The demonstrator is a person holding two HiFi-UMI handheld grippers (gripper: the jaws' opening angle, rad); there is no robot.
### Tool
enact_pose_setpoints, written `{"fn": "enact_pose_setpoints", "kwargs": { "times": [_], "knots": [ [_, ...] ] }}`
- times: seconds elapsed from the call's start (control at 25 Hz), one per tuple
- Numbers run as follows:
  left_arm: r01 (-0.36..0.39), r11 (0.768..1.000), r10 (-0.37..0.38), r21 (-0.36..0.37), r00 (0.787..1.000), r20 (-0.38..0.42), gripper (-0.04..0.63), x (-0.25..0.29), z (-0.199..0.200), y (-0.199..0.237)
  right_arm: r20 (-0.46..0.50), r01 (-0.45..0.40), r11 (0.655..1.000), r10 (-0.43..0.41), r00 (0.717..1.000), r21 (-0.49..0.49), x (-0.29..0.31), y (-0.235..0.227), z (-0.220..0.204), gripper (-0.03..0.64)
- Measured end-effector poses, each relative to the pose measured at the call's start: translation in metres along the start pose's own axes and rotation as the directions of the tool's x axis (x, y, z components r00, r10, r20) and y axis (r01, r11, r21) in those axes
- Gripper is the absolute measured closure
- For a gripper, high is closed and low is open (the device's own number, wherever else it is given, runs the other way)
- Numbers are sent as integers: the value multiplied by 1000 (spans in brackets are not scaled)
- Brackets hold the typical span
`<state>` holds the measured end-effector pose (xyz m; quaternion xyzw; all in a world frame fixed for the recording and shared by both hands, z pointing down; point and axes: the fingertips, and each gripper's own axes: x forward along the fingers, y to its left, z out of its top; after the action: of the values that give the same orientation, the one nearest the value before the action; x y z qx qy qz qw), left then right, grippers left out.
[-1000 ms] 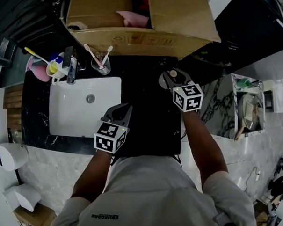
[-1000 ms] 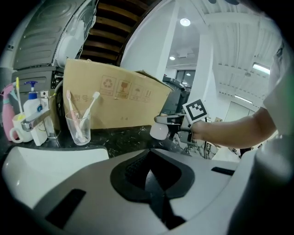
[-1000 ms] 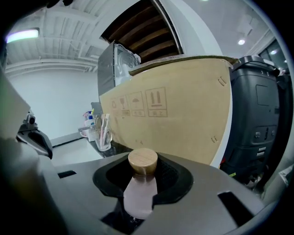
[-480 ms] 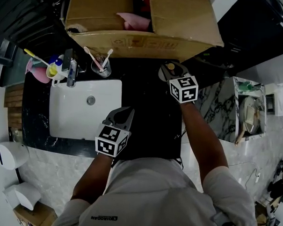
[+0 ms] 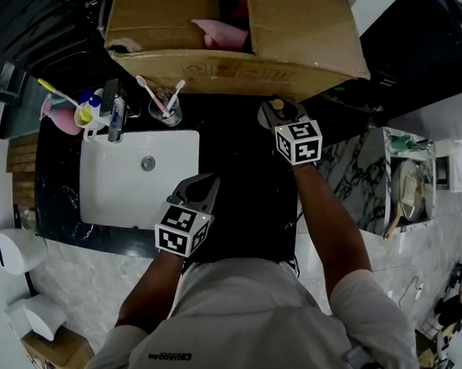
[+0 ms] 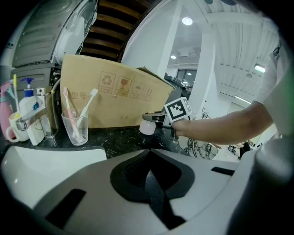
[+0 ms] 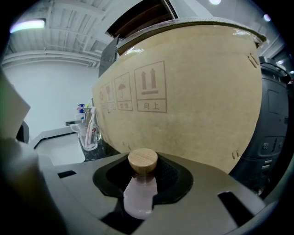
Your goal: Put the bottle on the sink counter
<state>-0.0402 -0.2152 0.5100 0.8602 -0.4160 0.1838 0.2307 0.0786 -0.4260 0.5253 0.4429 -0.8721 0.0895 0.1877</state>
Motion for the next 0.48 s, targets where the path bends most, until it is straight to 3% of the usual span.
{"fn": "enact_pose_setpoints", "kwargs": {
  "times": [0.48],
  "knots": [
    [-2, 1000, 2, -4, 1000, 1, 584, 3, 1, -1, 1, 7, 1000, -7, 1000, -3, 2, 0, -7, 480]
  ]
}}
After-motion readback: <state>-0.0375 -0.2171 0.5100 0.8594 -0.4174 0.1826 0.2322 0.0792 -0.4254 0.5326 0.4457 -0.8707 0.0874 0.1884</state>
